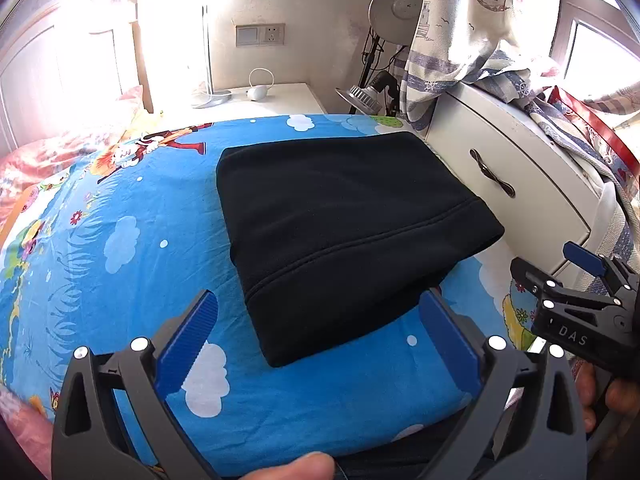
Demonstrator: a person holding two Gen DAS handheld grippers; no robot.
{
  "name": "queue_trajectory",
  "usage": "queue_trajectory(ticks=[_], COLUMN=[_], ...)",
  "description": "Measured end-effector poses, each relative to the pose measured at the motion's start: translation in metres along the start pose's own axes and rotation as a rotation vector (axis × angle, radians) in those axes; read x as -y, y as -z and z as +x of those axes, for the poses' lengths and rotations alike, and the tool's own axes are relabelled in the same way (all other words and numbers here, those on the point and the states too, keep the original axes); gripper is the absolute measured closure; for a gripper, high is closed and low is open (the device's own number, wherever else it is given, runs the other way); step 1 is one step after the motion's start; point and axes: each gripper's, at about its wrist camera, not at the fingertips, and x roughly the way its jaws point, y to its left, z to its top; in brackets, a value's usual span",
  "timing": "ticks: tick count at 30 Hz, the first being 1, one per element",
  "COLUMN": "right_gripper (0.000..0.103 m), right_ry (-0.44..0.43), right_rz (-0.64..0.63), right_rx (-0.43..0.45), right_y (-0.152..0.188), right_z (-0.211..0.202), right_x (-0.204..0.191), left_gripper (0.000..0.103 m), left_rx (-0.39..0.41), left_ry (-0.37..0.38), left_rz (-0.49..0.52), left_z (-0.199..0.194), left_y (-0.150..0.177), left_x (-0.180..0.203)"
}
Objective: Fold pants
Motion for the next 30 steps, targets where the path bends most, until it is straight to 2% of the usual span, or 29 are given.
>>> queue_trajectory(ticks=[30], right_gripper=[0.013], right_ry=[0.002], right_rz=[-0.011], right_rx=[0.018], right_y=[-0.0021], right_z=[-0.006], right_x=[-0.0076], left_gripper=[0.002], left_rx=[-0.006], left_ry=[0.019], left_rz=[0.004], left_z=[-0.0033], left_y=[-0.0054], left_x=[0.0036])
